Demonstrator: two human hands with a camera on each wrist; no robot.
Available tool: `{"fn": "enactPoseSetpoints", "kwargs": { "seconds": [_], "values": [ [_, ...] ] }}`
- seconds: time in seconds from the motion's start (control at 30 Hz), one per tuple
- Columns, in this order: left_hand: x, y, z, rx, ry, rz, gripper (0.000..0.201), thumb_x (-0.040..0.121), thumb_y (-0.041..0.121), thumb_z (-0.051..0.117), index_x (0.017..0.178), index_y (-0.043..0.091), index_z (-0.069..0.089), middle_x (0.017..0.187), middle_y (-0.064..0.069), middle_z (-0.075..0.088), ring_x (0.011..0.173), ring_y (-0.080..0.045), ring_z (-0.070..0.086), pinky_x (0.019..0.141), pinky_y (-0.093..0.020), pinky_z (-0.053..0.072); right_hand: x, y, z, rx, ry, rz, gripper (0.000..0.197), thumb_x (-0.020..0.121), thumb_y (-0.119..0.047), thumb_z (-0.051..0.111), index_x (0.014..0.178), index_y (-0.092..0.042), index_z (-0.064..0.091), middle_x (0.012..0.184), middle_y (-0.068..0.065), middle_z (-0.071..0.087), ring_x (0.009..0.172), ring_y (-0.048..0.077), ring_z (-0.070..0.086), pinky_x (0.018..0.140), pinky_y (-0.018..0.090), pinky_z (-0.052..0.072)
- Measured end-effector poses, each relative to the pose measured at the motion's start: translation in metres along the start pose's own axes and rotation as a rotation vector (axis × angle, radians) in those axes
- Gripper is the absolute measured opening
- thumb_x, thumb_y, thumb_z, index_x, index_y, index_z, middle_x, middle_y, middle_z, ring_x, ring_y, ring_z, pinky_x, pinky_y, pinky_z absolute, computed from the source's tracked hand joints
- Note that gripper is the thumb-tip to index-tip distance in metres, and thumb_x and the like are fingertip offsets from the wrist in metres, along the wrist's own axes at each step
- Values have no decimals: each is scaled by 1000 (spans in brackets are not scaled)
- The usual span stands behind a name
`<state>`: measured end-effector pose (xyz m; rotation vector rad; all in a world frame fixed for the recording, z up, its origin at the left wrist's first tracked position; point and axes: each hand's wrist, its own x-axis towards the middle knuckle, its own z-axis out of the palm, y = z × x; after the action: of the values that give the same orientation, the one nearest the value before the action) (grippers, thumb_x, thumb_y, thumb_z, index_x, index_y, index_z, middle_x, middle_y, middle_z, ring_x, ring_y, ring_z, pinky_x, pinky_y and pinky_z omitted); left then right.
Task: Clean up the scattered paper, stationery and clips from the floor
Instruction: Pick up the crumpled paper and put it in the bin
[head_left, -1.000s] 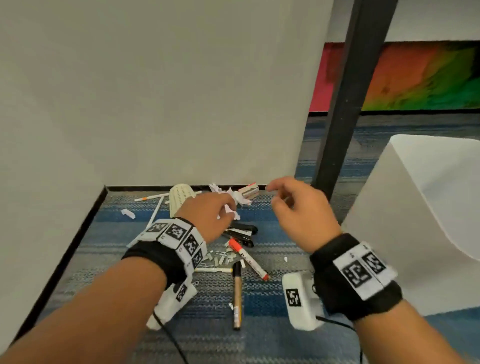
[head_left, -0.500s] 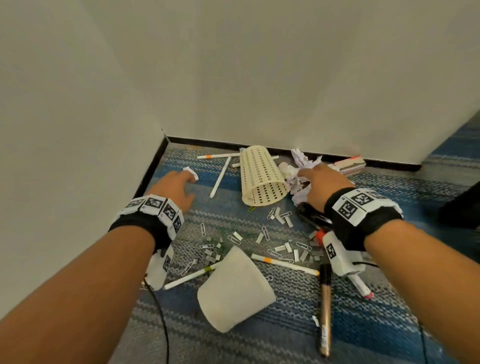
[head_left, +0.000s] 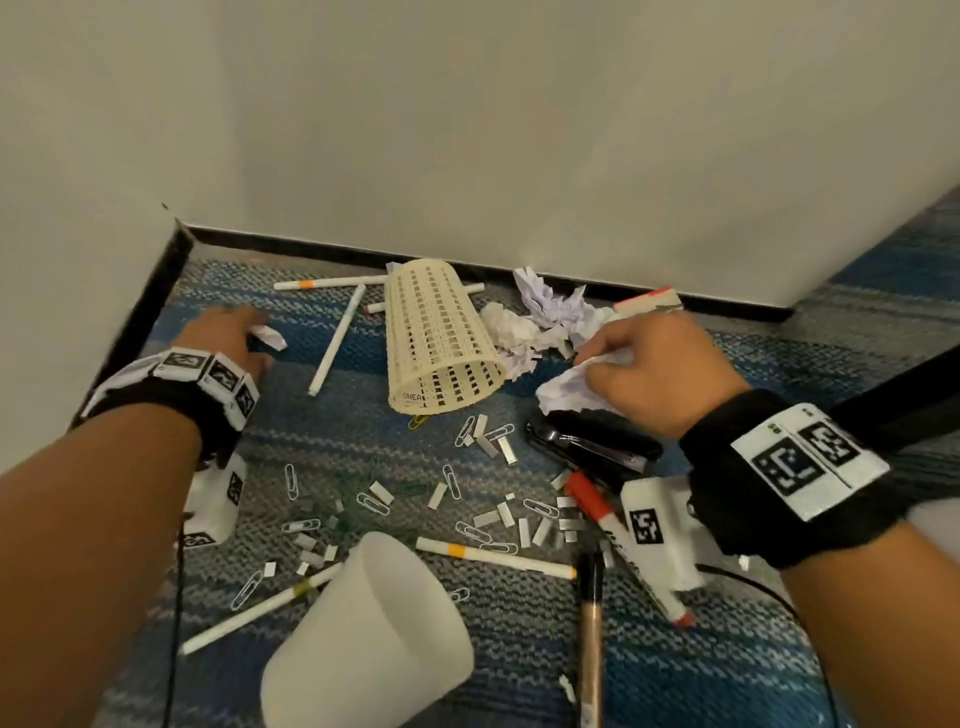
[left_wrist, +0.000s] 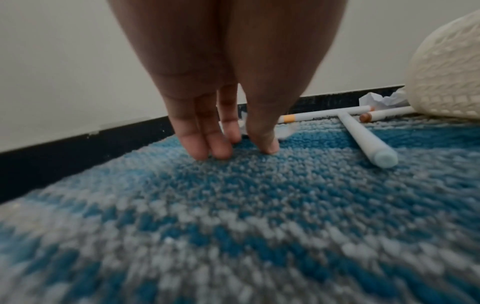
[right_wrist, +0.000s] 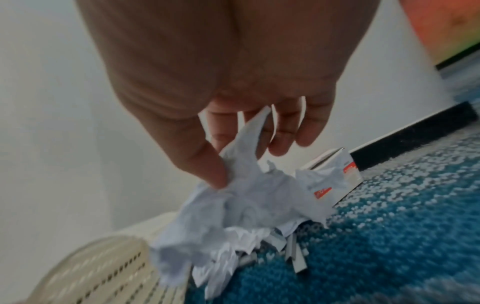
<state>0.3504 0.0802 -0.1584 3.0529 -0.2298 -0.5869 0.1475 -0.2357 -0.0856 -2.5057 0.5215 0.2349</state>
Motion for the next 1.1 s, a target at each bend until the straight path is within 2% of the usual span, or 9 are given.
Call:
{"fn": "enactPoseSetpoints", "kwargs": {
  "seconds": [0.13,0.27,0.37,0.47,0.57,0.7,0.9,1.0,1.1],
  "values": [
    [-11,3,-7,-16,66,-47,16,88,18,60,100,7,63,97,-24,65,88,-39,60,77,-41,50,-2,7,-6,244,100,35,16,84,-21,54,72,-14,61,82,7,65,82,23,57,65,27,39],
    [-35,6,-12,-76,212,30,29,93,22,51,84,-3,63,85,-29,60,78,-42,57,70,-43,48,-9,5,4,382,157,59,19,85,-25,52,69,-16,52,70,3,57,69,21,51,57,27,36],
    [-55,15,-20,-200,352,55,27,93,22,43,82,-1,53,88,-30,55,81,-43,54,71,-45,43,-21,0,12,438,177,24,10,83,-21,53,73,-21,52,69,0,58,55,15,46,52,25,35],
    [-83,33,-30,-360,300,75,9,91,20,45,93,11,46,79,-17,58,67,-33,53,64,-39,43,-35,-6,14,449,189,-19,21,86,-11,46,84,-28,57,57,-3,49,46,14,38,50,24,33],
    [-112,58,-45,-472,273,228,14,93,17,43,106,22,41,88,-8,62,69,-28,58,70,-38,48,-57,-13,2,476,230,-18,29,93,-11,39,92,-31,61,63,-8,53,49,3,42,53,25,34],
    [-165,110,-77,-538,321,467,11,97,23,40,107,22,44,81,-1,56,64,-20,50,58,-29,33,-95,-18,-29,561,282,-30,20,92,-44,46,98,-27,56,101,-6,63,95,12,56,79,29,38],
    [-261,200,-112,-638,313,794,20,95,11,40,102,23,25,76,1,50,57,-14,49,53,-31,37,-185,-20,-97,594,497,-156,16,92,-36,52,104,-26,51,81,2,62,68,18,54,66,29,44],
    [-313,247,-125,-698,294,991,13,98,18,36,101,25,26,84,4,60,59,-6,53,55,-22,42,-239,-13,-136,570,744,-194,14,92,-33,53,100,-21,52,74,-4,57,60,6,50,57,16,40],
    [-358,289,-136,-764,333,1121,10,96,21,41,99,25,33,83,2,61,59,-8,51,55,-25,41,-286,3,-172,469,983,-178,7,88,-28,54,94,-26,52,92,-4,55,81,7,51,66,13,36]
  ]
}}
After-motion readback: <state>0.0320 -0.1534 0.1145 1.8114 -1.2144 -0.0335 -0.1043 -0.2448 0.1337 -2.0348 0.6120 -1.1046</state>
